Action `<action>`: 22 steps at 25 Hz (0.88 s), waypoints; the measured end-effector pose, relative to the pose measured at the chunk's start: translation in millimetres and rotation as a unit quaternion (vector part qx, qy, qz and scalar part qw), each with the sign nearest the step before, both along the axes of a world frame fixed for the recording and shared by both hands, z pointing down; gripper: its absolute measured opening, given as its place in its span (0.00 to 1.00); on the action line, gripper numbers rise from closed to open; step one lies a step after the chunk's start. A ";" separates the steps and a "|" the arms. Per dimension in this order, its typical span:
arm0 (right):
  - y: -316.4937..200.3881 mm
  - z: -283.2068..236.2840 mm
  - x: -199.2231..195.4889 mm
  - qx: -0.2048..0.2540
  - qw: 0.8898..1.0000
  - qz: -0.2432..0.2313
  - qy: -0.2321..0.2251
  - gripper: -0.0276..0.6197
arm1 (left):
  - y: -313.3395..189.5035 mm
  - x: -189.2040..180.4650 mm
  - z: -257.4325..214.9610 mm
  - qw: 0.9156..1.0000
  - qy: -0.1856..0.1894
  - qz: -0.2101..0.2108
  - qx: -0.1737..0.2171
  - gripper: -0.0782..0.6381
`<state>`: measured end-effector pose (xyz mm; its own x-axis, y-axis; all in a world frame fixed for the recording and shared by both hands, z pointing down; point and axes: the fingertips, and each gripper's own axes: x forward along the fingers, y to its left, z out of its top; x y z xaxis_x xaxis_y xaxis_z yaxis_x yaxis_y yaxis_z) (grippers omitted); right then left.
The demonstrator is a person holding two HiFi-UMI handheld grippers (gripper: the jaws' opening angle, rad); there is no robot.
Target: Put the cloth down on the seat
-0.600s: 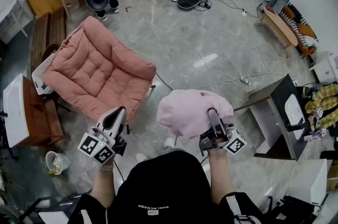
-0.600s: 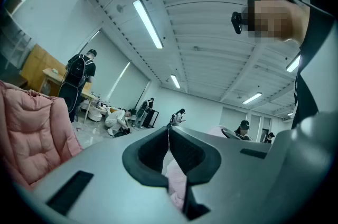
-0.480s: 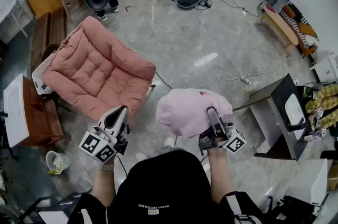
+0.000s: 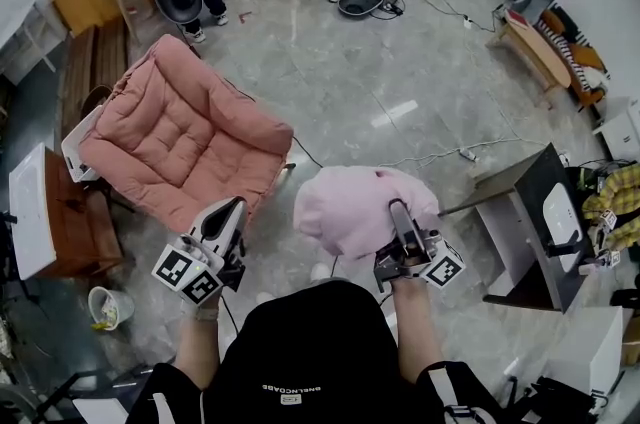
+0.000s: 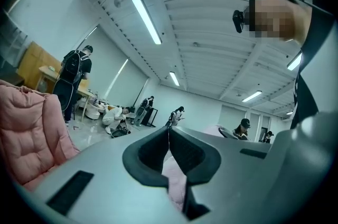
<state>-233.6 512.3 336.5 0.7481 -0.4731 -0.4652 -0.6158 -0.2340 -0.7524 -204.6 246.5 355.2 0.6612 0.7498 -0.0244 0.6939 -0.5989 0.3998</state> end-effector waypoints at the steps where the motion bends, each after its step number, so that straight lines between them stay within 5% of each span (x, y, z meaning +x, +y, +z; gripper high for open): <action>1: 3.5 1.0 3.3 0.002 1.000 -0.002 -0.001 0.23 | 3.8 3.3 0.6 1.000 -0.001 -0.001 0.000 0.13; 12: 56.3 12.0 56.7 0.007 0.999 -0.033 -0.003 0.23 | 60.5 46.0 5.2 1.000 -0.003 -0.021 0.005 0.13; 22: 89.6 21.7 87.3 0.015 0.999 -0.045 -0.006 0.23 | 79.6 49.1 18.4 0.998 -0.024 -0.049 0.022 0.13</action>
<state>-146.3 601.9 358.2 0.7096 -0.5243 -0.4706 -0.6235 -0.1563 -0.7660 -155.5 326.1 373.6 0.7317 0.6804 0.0398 0.6115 -0.6811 0.4028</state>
